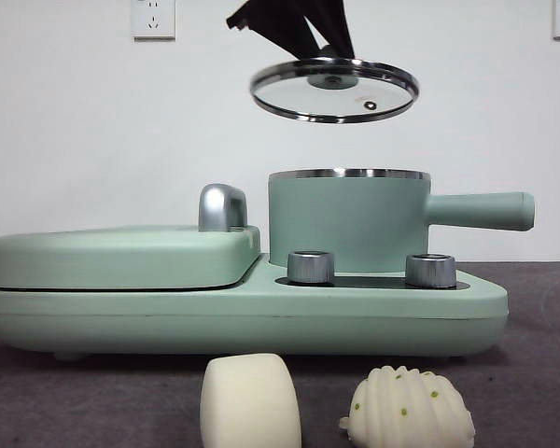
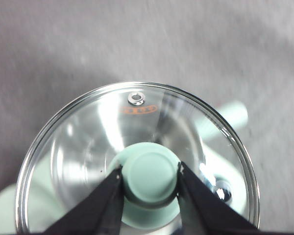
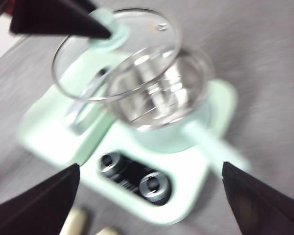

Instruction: Put the buns in a small steamer

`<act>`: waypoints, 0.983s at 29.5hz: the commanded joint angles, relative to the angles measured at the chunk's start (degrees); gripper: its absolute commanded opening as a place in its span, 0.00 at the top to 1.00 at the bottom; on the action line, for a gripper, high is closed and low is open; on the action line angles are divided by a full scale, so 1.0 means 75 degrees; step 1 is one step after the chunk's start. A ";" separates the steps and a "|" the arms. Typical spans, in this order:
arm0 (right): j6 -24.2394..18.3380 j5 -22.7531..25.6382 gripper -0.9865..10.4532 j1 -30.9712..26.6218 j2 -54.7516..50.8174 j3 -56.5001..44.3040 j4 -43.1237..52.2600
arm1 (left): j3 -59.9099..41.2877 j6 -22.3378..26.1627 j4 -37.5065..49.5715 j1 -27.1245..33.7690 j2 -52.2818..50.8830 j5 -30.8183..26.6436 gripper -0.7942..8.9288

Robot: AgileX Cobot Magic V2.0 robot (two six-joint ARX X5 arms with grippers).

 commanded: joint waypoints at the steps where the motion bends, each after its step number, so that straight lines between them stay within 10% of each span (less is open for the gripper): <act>1: 0.0443 0.0000 0.52 0.0769 0.0350 0.0149 0.0006 | 0.0300 0.0219 0.0154 0.0160 -0.0376 0.0061 0.91; 13: 0.2428 0.1868 0.52 0.4989 0.2652 0.0175 0.0589 | 0.0300 0.0233 -0.0090 0.1810 -0.1206 0.0061 0.91; 29: 0.3075 0.2232 0.52 0.6315 0.4943 0.0175 0.1227 | 0.0294 0.0221 -0.0023 0.3506 -0.1297 0.0064 0.91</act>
